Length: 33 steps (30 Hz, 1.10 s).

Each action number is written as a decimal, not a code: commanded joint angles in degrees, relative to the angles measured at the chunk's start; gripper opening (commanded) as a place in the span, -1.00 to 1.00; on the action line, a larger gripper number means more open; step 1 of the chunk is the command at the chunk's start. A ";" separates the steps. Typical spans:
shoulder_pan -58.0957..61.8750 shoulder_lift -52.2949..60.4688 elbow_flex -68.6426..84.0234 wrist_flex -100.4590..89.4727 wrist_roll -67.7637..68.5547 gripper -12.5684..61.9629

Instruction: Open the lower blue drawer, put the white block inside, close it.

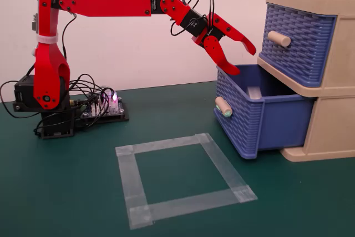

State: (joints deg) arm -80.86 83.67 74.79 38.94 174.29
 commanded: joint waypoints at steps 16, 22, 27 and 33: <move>7.38 13.97 14.06 25.49 -19.25 0.24; 6.42 -6.94 -7.73 18.02 -16.08 0.23; 1.23 -26.54 -32.78 17.84 -13.36 0.24; 1.23 -31.99 -44.30 23.64 -13.36 0.24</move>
State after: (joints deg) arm -78.75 49.39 33.75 63.11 158.73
